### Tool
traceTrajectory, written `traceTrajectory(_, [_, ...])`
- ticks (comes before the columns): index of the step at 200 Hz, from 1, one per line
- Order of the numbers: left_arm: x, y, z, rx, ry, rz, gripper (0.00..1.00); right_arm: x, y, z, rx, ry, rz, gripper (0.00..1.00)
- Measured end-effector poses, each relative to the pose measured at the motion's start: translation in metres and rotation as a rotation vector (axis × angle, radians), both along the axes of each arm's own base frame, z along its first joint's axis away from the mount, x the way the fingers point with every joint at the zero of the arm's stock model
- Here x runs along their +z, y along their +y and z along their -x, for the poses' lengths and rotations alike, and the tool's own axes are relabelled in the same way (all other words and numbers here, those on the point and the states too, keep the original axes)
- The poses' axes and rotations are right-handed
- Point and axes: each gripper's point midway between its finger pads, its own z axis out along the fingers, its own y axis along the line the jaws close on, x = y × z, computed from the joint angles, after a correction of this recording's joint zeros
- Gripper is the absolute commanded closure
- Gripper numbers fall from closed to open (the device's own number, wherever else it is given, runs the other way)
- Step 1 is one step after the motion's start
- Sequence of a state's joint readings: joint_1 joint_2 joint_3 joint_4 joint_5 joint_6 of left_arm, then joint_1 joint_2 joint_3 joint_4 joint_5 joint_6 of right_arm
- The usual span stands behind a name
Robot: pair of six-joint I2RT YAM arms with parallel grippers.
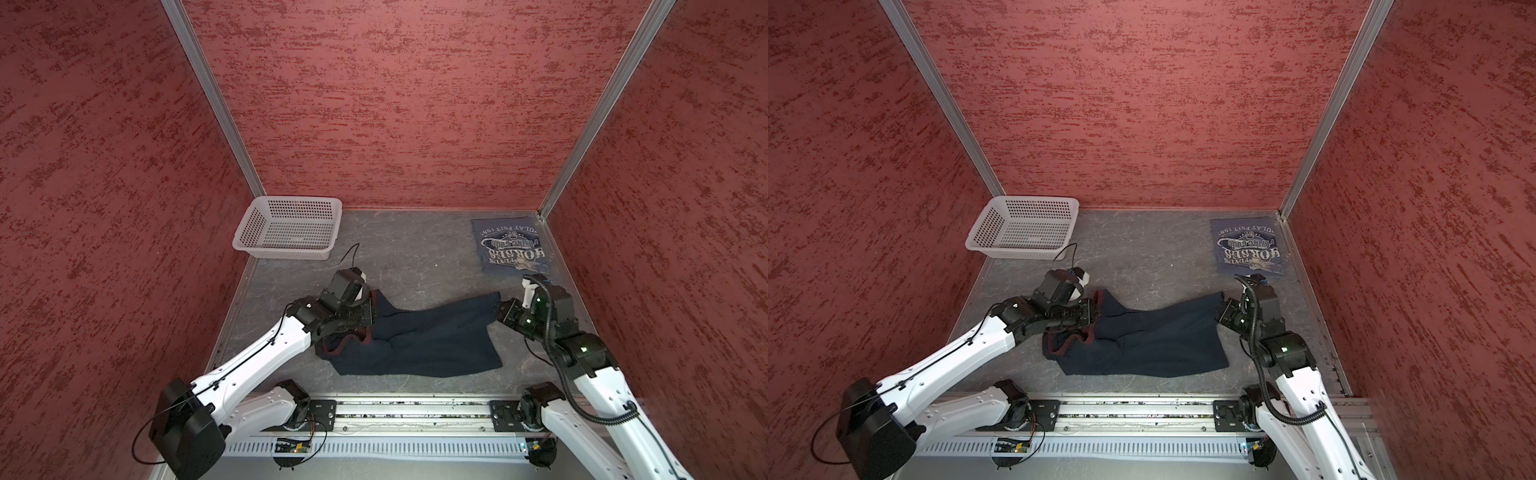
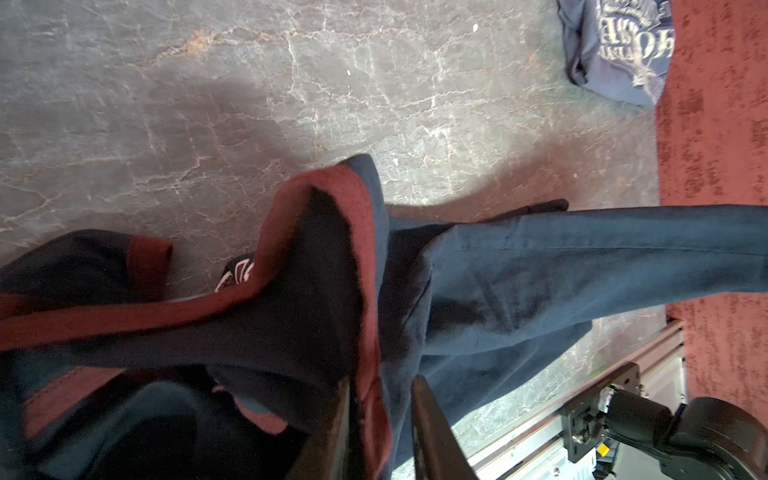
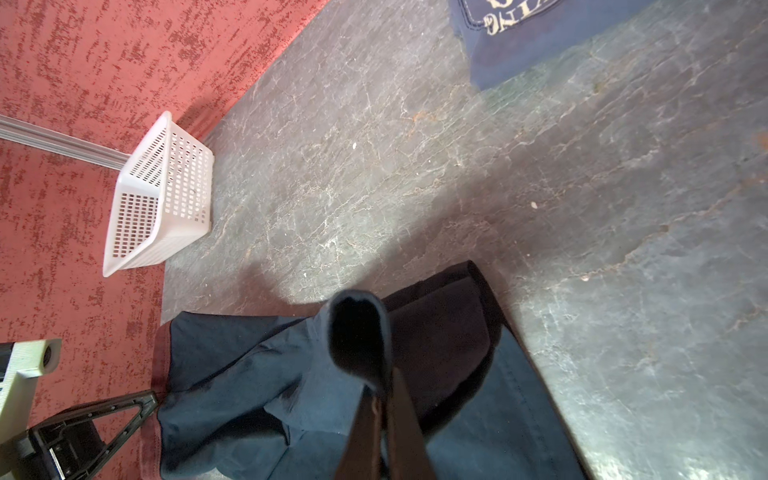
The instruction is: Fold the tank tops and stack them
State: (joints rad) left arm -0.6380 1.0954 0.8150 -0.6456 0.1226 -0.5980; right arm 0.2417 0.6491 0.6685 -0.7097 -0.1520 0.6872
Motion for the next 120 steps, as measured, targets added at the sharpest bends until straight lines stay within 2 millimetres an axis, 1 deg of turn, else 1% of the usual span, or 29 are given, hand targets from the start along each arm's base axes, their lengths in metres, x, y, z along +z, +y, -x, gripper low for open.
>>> traceTrajectory(11, [-0.002,0.000,0.000,0.002,0.006,-0.005,0.64,-0.001,0.000,0.000,0.000,0.002,0.001,1.00])
traceTrajectory(36, [-0.004,0.001,-0.001,0.009,-0.002,-0.023,0.62,-0.002,0.000,0.000,0.000,0.004,0.002,1.00])
traceTrajectory(60, [-0.003,-0.001,0.000,0.008,-0.007,-0.026,0.68,-0.006,0.000,0.001,0.003,0.011,0.006,1.00])
traceTrajectory(86, [-0.004,-0.003,-0.003,0.011,-0.011,-0.025,0.68,-0.009,0.000,0.001,0.004,0.018,0.009,1.00])
traceTrajectory(95, [-0.005,-0.003,-0.005,0.014,-0.010,-0.031,0.66,-0.009,0.000,0.002,0.004,0.019,0.010,1.00])
traceTrajectory(108, [-0.006,-0.005,-0.008,0.017,-0.012,-0.043,0.59,-0.010,0.000,0.002,0.004,0.020,0.010,1.00])
traceTrajectory(120, [-0.005,-0.007,-0.011,0.015,-0.016,-0.050,0.57,-0.010,0.000,0.002,0.004,0.021,0.010,1.00])
